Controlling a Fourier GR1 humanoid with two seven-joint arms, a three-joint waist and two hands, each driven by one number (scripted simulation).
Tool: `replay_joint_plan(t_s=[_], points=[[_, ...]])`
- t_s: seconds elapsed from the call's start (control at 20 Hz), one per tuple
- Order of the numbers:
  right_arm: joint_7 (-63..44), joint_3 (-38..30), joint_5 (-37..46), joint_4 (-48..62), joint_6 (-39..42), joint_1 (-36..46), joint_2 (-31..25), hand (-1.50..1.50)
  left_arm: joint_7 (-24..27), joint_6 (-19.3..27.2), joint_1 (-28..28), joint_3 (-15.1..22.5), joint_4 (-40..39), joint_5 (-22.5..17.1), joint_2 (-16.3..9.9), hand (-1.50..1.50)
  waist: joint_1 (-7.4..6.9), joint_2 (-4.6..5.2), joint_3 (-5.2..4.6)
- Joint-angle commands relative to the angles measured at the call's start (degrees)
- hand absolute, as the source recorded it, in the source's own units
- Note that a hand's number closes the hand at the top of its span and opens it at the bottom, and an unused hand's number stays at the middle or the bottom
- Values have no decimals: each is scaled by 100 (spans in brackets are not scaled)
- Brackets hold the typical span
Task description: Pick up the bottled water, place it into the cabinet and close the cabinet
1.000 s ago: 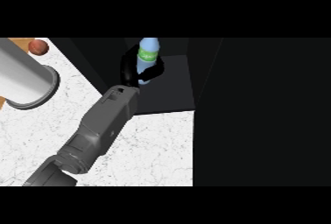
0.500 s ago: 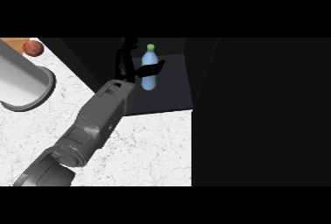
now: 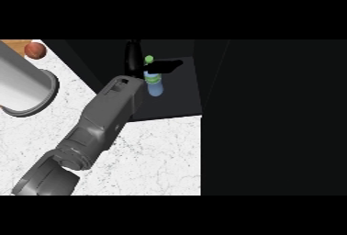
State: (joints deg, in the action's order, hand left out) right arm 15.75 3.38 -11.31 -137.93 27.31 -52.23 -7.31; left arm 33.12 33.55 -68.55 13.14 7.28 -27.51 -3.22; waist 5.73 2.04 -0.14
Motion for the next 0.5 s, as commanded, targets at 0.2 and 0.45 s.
replay_joint_plan(t_s=[0.2, 0.45], points=[[-297, -5, -477, -655, 68, -370, -80, -150, 560, -1104, -33, -404, 438, -305, 37, -150, -207, -96, 2], [-361, 134, -219, -402, -109, 44, 74, -150, 749, -1146, -18, -438, 427, -238, 303, -150, -326, -118, 9]])
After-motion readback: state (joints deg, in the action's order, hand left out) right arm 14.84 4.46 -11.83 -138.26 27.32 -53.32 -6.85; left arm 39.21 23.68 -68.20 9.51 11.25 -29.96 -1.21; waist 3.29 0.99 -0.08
